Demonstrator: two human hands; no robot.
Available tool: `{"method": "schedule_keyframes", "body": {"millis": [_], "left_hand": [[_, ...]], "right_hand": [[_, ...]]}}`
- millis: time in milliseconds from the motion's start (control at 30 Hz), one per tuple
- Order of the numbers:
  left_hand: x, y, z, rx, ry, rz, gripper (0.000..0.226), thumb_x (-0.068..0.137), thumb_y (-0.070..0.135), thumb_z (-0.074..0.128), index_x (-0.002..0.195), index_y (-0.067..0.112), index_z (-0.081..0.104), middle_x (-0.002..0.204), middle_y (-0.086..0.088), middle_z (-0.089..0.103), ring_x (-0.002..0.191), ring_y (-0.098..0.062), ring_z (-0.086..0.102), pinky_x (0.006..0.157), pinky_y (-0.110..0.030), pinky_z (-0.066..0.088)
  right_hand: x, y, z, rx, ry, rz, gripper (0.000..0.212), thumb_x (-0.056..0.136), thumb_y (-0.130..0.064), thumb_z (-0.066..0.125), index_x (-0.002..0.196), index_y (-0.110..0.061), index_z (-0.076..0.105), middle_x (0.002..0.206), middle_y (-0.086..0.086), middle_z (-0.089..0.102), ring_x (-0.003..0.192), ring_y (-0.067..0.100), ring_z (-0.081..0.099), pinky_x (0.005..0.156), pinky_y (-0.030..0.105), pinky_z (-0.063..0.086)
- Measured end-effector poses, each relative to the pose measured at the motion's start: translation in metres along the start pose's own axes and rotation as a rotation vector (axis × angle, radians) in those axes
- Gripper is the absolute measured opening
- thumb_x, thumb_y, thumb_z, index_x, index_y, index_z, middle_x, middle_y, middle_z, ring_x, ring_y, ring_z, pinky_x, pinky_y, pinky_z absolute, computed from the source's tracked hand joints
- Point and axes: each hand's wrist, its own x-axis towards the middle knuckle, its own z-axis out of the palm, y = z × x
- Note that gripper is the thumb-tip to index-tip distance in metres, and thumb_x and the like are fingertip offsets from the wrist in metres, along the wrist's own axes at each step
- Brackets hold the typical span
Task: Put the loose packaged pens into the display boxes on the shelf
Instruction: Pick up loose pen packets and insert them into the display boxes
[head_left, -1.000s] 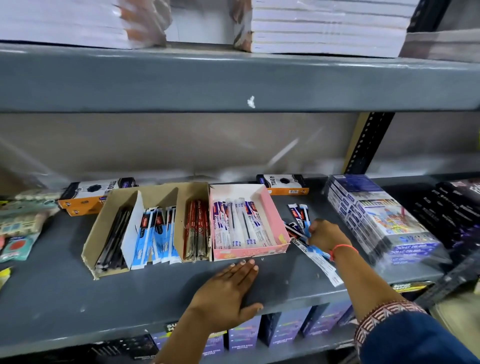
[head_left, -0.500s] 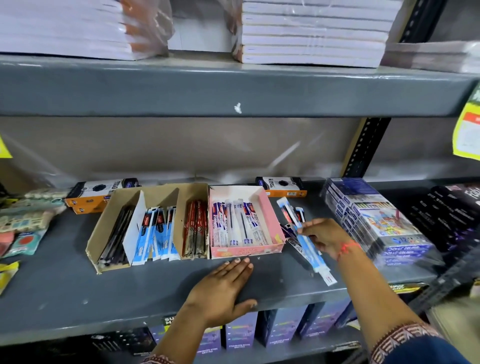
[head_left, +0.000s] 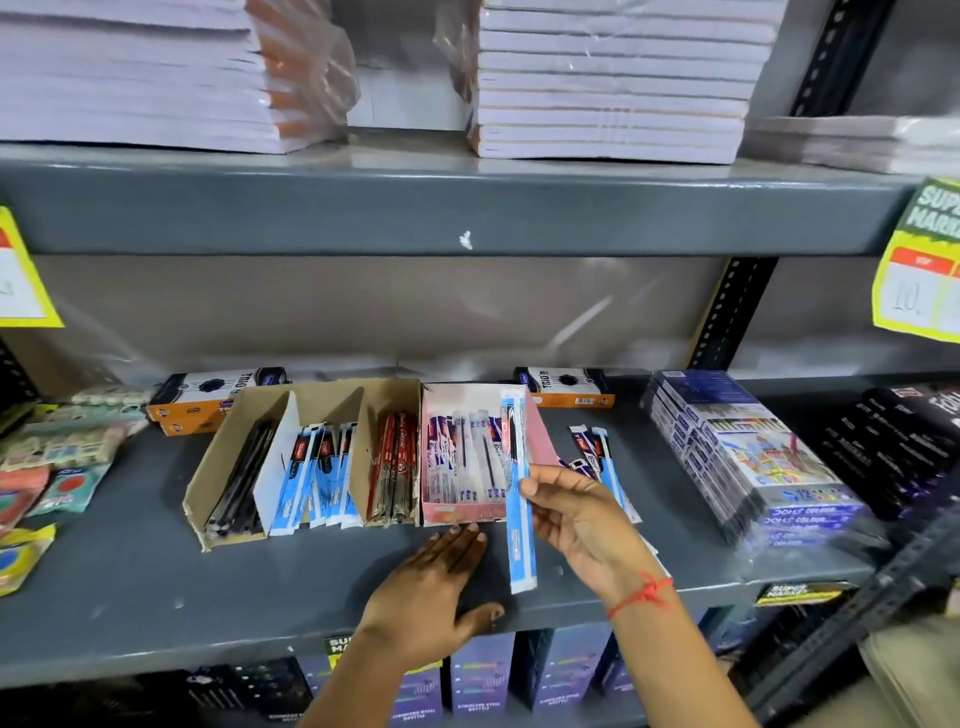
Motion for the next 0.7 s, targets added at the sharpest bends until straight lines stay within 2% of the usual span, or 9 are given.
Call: {"method": "schedule_keyframes", "body": {"millis": [100, 200, 333, 400, 467, 500, 567, 700], "left_hand": [[0.0, -0.001, 0.003, 0.018, 0.005, -0.014, 0.112, 0.058, 0.083, -0.018, 0.151, 0.022, -0.004, 0.157, 0.004, -0.005, 0.143, -0.013, -0.003, 0.113, -0.026, 0.001], [-0.001, 0.003, -0.004, 0.03, 0.019, -0.01, 0.106, 0.064, 0.079, -0.009, 0.151, 0.021, -0.004, 0.157, 0.005, -0.004, 0.143, -0.012, -0.003, 0.108, -0.022, -0.004], [-0.007, 0.003, -0.006, 0.036, 0.027, -0.034, 0.106, 0.065, 0.079, -0.008, 0.151, 0.019, 0.0, 0.155, 0.006, -0.004, 0.142, -0.012, -0.001, 0.104, -0.02, -0.008], [-0.014, -0.005, -0.007, 0.048, 0.089, -0.051, 0.102, 0.074, 0.078, -0.006, 0.15, 0.015, 0.018, 0.153, 0.005, 0.01, 0.141, -0.012, 0.014, 0.107, -0.024, -0.002], [-0.028, -0.017, -0.011, 0.019, 0.034, -0.109, 0.088, 0.09, 0.07, 0.001, 0.132, 0.014, 0.055, 0.138, 0.003, 0.049, 0.124, -0.01, 0.048, 0.106, -0.025, 0.021], [-0.034, -0.023, -0.009, 0.017, 0.016, -0.128, 0.082, 0.094, 0.066, 0.005, 0.122, 0.017, 0.065, 0.126, 0.005, 0.06, 0.114, -0.008, 0.057, 0.104, -0.02, 0.028], [-0.048, -0.04, -0.003, 0.005, 0.026, -0.174, 0.076, 0.095, 0.063, 0.01, 0.117, 0.018, 0.068, 0.12, 0.007, 0.064, 0.108, -0.007, 0.06, 0.1, -0.02, 0.028], [-0.073, -0.069, -0.002, -0.008, 0.18, -0.28, 0.078, 0.095, 0.062, 0.007, 0.113, 0.02, 0.07, 0.116, 0.008, 0.067, 0.102, -0.007, 0.064, 0.094, -0.019, 0.031]], "right_hand": [[-0.001, -0.002, 0.002, -0.012, 0.005, -0.02, 0.015, 0.079, 0.005, 0.064, 0.081, -0.009, 0.068, 0.06, -0.003, 0.072, 0.059, 0.009, 0.063, 0.054, 0.015, 0.051], [-0.002, -0.005, 0.005, -0.036, -0.002, -0.025, 0.015, 0.079, 0.005, 0.064, 0.081, -0.009, 0.069, 0.06, -0.003, 0.072, 0.058, 0.008, 0.063, 0.055, 0.016, 0.052], [0.004, -0.006, 0.014, -0.082, -0.028, -0.022, 0.018, 0.08, 0.006, 0.064, 0.078, -0.011, 0.069, 0.055, -0.005, 0.071, 0.052, 0.005, 0.062, 0.054, 0.016, 0.051], [0.01, -0.007, 0.024, -0.116, -0.039, -0.027, 0.02, 0.08, 0.006, 0.063, 0.077, -0.013, 0.068, 0.052, -0.006, 0.07, 0.047, 0.003, 0.062, 0.05, 0.014, 0.051], [0.018, -0.008, 0.039, -0.148, -0.055, -0.039, 0.022, 0.08, 0.007, 0.063, 0.078, -0.014, 0.065, 0.051, -0.006, 0.069, 0.043, 0.002, 0.062, 0.047, 0.013, 0.051], [0.022, -0.007, 0.048, -0.165, -0.063, -0.045, 0.023, 0.08, 0.008, 0.062, 0.078, -0.014, 0.063, 0.052, -0.005, 0.068, 0.041, 0.002, 0.061, 0.045, 0.012, 0.05], [0.032, -0.006, 0.069, -0.2, -0.089, -0.05, 0.025, 0.081, 0.011, 0.06, 0.074, -0.014, 0.058, 0.054, -0.002, 0.064, 0.037, 0.002, 0.058, 0.042, 0.012, 0.049], [0.055, 0.002, 0.116, -0.315, -0.146, -0.063, 0.03, 0.081, 0.013, 0.057, 0.066, -0.013, 0.056, 0.041, -0.008, 0.059, 0.034, -0.001, 0.054, 0.039, 0.012, 0.046]]}}
